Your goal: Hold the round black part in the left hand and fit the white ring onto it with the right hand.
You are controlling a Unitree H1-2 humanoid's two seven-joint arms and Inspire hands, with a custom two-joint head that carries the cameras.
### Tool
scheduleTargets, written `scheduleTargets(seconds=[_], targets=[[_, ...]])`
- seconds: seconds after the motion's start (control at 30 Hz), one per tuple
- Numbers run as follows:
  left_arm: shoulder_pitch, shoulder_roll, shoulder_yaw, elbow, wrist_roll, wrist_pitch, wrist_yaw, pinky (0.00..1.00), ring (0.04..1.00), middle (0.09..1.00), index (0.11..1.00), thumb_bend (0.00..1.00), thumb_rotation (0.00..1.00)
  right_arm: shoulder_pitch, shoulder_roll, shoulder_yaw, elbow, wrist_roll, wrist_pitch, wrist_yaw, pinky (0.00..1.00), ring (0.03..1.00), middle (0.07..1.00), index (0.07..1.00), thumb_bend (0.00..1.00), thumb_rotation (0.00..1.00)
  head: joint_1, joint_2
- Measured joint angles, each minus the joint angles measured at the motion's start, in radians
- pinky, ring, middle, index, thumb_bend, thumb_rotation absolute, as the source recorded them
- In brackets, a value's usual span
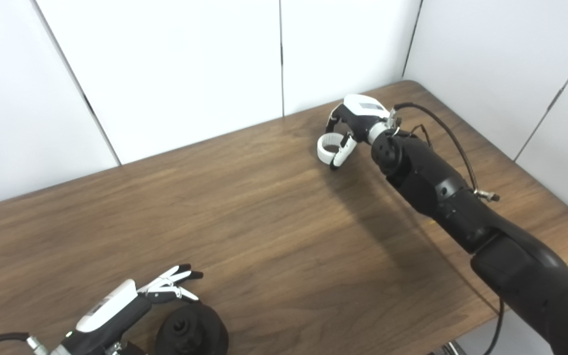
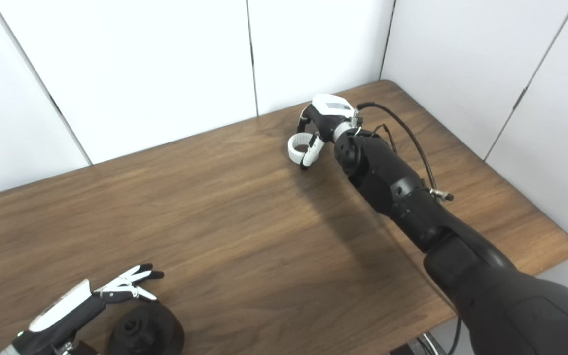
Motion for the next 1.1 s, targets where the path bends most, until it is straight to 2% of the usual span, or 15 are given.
scheduleTargets(seconds=[0.37, 0.5, 0.83, 0.87, 1.0, 1.1], targets=[[0.000, 0.001, -0.001, 0.000, -0.001, 0.000, 0.000, 0.92, 1.000, 0.940, 0.487, 0.52, 0.07, 0.017, -0.007, 0.000, -0.017, -0.002, -0.020, -0.014, 0.68, 0.789, 0.769, 0.483, 0.52, 0.13, 0.028, 0.017], [-0.001, 0.001, -0.001, 0.000, -0.001, 0.000, 0.001, 0.91, 1.000, 0.938, 0.487, 0.52, 0.07, 0.040, -0.010, 0.000, -0.065, 0.003, -0.023, -0.002, 0.72, 0.821, 0.781, 0.483, 0.52, 0.13, 0.040, 0.025], [-0.002, 0.000, -0.001, 0.000, 0.000, 0.000, 0.001, 0.90, 1.000, 0.939, 0.487, 0.52, 0.07, 0.060, -0.007, -0.005, -0.109, 0.027, -0.025, 0.018, 0.72, 0.821, 0.781, 0.483, 0.52, 0.13, 0.046, 0.028], [-0.003, 0.000, -0.002, 0.000, 0.000, 0.000, 0.001, 0.90, 1.000, 0.941, 0.487, 0.52, 0.07, 0.062, -0.008, -0.006, -0.116, 0.029, -0.026, 0.021, 0.70, 0.815, 0.779, 0.483, 0.52, 0.13, 0.116, 0.049], [-0.006, -0.002, -0.009, -0.016, 0.022, 0.019, 0.002, 0.89, 1.000, 0.946, 0.488, 0.52, 0.07, 0.112, -0.014, -0.009, -0.258, 0.050, -0.071, 0.035, 0.70, 0.810, 0.776, 0.483, 0.52, 0.13, 0.162, 0.061], [-0.010, -0.014, -0.011, -0.023, 0.033, 0.043, 0.007, 0.87, 1.000, 0.943, 0.487, 0.52, 0.07, 0.123, -0.014, -0.012, -0.289, 0.063, -0.092, 0.050, 0.73, 0.816, 0.783, 0.483, 0.52, 0.13, 0.179, 0.066]])
